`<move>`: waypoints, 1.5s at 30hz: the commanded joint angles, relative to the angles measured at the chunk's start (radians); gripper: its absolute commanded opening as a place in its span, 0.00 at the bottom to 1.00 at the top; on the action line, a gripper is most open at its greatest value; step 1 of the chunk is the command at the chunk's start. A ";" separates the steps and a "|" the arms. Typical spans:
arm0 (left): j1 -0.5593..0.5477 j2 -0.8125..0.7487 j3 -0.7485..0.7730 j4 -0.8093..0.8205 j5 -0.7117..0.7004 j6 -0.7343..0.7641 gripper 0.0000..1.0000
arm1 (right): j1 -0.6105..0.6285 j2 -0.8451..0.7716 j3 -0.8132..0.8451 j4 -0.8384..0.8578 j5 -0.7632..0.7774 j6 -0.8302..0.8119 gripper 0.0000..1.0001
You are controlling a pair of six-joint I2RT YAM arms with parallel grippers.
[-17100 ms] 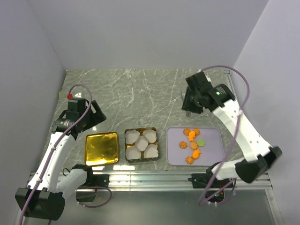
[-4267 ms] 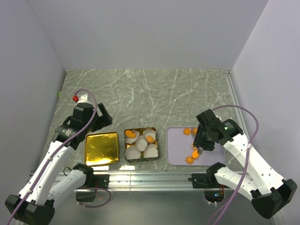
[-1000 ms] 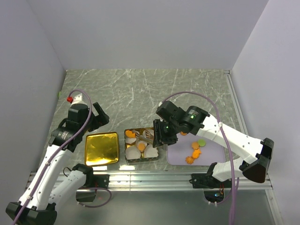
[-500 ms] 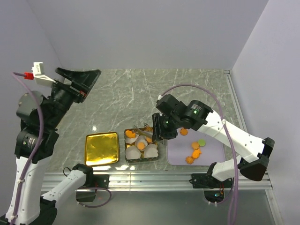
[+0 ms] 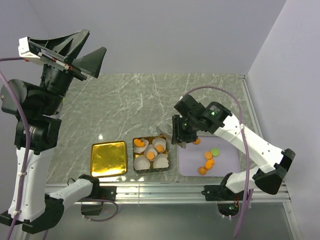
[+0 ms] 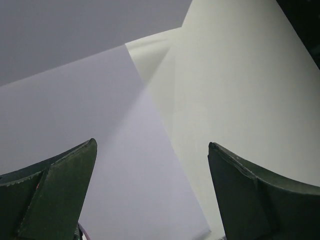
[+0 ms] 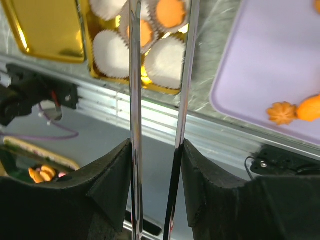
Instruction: Pack the cookies
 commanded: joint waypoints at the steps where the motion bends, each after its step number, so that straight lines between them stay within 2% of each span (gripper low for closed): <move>1: 0.004 0.017 0.051 0.103 0.067 -0.133 0.99 | -0.026 -0.021 0.061 -0.052 0.061 0.009 0.48; 6: 0.013 0.067 0.083 0.157 0.125 -0.226 0.99 | -0.037 -0.028 0.108 -0.088 0.080 0.085 0.48; 12: 0.035 0.102 0.049 0.289 0.205 -0.381 0.99 | -0.035 -0.157 0.005 -0.063 0.090 0.239 0.48; 18: 0.036 0.183 0.178 0.226 0.254 -0.391 0.99 | -0.032 -0.269 -0.032 -0.107 0.129 0.334 0.48; 25: 0.038 0.232 0.184 0.289 0.303 -0.440 0.99 | -0.032 -0.344 0.003 -0.212 0.178 0.424 0.48; 29: 0.042 0.194 0.073 0.270 0.401 -0.339 0.99 | -0.032 -0.372 -0.030 -0.218 0.184 0.443 0.50; 30: 0.044 0.171 -0.028 0.292 0.412 -0.320 1.00 | -0.032 -0.372 -0.050 -0.219 0.188 0.438 0.50; 32: 0.059 0.102 -0.113 0.297 0.426 -0.224 1.00 | -0.037 -0.367 -0.073 -0.220 0.202 0.420 0.51; 34: 0.078 0.055 -0.156 0.184 0.449 -0.100 1.00 | -0.043 -0.355 -0.110 -0.220 0.216 0.398 0.53; 35: 0.082 0.044 -0.155 0.017 0.448 0.054 0.99 | -0.052 -0.352 -0.127 -0.220 0.216 0.377 0.53; 37: 0.087 0.022 -0.132 -0.157 0.390 0.225 0.99 | -0.087 -0.338 -0.174 -0.220 0.225 0.336 0.53; 38: 0.088 0.016 -0.121 -0.347 0.351 0.390 0.99 | -0.099 -0.337 -0.190 -0.220 0.228 0.320 0.53; 39: 0.087 0.010 -0.104 -0.425 0.305 0.465 0.99 | -0.130 -0.334 -0.217 -0.218 0.230 0.302 0.53; 40: 0.087 -0.010 -0.107 -0.502 0.182 0.532 0.99 | -0.147 -0.329 -0.228 -0.221 0.236 0.255 0.54; 41: 0.087 -0.027 -0.118 -0.557 0.122 0.641 0.99 | -0.167 -0.329 -0.236 -0.218 0.236 0.228 0.54; 42: 0.087 -0.044 -0.162 -0.643 0.050 0.689 0.99 | -0.203 -0.326 -0.239 -0.219 0.239 0.199 0.54; 43: 0.087 -0.085 -0.191 -0.667 -0.059 0.727 0.99 | -0.228 -0.327 -0.237 -0.220 0.241 0.165 0.54; 45: 0.088 -0.134 -0.293 -0.703 -0.159 0.810 0.99 | -0.270 -0.327 -0.231 -0.220 0.232 0.073 0.54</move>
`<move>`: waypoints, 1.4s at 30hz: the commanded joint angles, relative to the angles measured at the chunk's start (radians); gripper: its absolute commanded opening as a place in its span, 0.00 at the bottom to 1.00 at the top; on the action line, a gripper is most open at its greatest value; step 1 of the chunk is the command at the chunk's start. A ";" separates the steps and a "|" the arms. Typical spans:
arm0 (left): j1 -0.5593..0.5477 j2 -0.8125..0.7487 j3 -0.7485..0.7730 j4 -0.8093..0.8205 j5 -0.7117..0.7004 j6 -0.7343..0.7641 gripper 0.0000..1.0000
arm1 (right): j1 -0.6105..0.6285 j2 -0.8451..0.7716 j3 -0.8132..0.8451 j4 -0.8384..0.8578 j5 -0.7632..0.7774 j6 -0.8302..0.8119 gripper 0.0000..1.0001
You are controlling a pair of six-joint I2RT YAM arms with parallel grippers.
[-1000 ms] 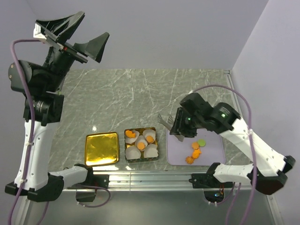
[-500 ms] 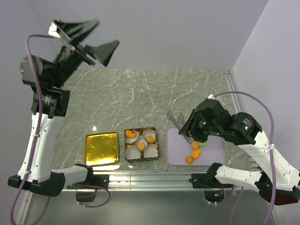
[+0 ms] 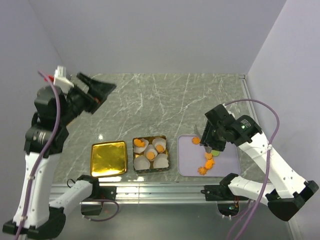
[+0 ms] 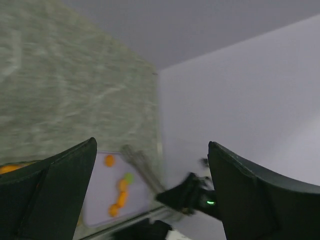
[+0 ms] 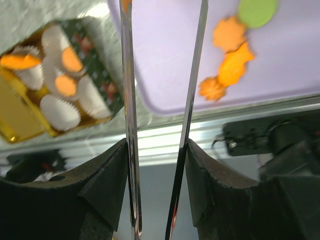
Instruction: Pack the cookies
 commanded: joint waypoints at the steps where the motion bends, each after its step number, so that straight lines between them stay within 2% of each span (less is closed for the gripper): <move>1: 0.003 -0.123 -0.119 -0.221 -0.296 0.301 0.99 | -0.081 -0.013 0.023 -0.089 0.026 -0.192 0.54; 3: 0.005 -0.174 -0.224 -0.208 -0.328 0.339 0.99 | -0.091 0.001 0.017 -0.076 0.010 -0.231 0.54; 7: 0.005 -0.246 -0.326 -0.245 -0.400 0.364 0.99 | -0.094 0.027 0.026 -0.063 -0.030 -0.280 0.54; 12: 0.002 -0.294 -0.420 -0.241 -0.528 0.459 0.99 | -0.098 0.054 0.077 -0.044 -0.097 -0.254 0.52; 14: -0.035 -0.337 -0.481 -0.206 -0.566 0.483 0.99 | -0.098 0.053 0.046 -0.018 -0.129 -0.233 0.52; 22: -0.076 -0.400 -0.524 -0.123 -0.591 0.485 0.99 | -0.098 0.047 -0.041 0.039 -0.160 -0.184 0.51; 29: -0.096 -0.459 -0.668 0.011 -0.614 0.457 0.99 | -0.098 0.042 -0.073 0.040 -0.151 -0.163 0.51; 42: -0.098 -0.498 -0.676 0.009 -0.674 0.470 0.99 | -0.094 0.125 -0.069 0.057 -0.146 -0.190 0.48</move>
